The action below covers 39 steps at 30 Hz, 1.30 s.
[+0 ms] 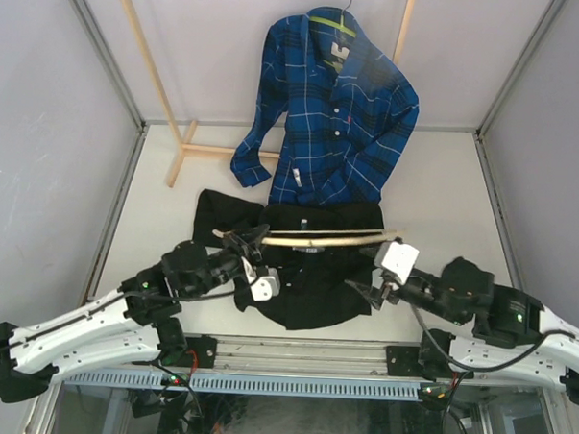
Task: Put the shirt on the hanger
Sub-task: Pick up the hanger from the clothesline.
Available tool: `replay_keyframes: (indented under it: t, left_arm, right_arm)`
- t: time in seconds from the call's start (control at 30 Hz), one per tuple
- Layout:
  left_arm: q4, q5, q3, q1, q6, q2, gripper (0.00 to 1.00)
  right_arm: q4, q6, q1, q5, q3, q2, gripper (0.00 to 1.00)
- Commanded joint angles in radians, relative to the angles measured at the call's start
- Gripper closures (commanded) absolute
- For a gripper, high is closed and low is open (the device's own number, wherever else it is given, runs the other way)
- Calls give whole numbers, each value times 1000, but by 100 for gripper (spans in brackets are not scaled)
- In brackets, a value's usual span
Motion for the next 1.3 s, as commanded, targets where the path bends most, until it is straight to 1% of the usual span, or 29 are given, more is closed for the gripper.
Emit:
replay_keyframes:
  t: [0.0,0.13,0.23,0.33,0.43,0.6,0.77,0.9,0.97,1.07,1.13,1.27]
  left_arm:
    - [20,45,136,30,-199,16,100]
    - [-104,126,225,48,-245,67,100]
    - [-192,226,270,52,-235,81,100]
    - [-250,278,291,52,-237,67,100]
    - [-266,311,266,52,-272,13,100]
    - [-247,315,204,52,-330,-98,100]
    - [-281,341,178,52,-326,-168,100]
    - [-301,355,170,52,-325,-192,100]
    - [-306,365,172,52,-324,-199,100]
    - [-308,370,173,52,-320,-199,100]
    - [-304,367,173,52,-319,-197,100]
    - [-286,368,165,52,-313,-199,100]
  right_arm:
    - [262,-56,9,73,-79,-98,38]
    - [367,-96,9,102,-141,-174,38]
    - [360,-142,9,73,-145,-201,38]
    - [318,-174,9,13,-132,-225,40]
    - [265,-169,9,-57,-120,-237,40]
    - [211,-117,6,-100,-121,-191,38]
    - [215,-45,-2,-198,-119,-132,37]
    - [221,-17,-17,-271,-114,-84,38]
    - [226,-10,-25,-298,-113,-60,40]
    - [259,8,-38,-340,-114,-25,49]
    - [291,19,-47,-386,-114,0,57]
    - [339,54,-54,-429,-114,52,65]
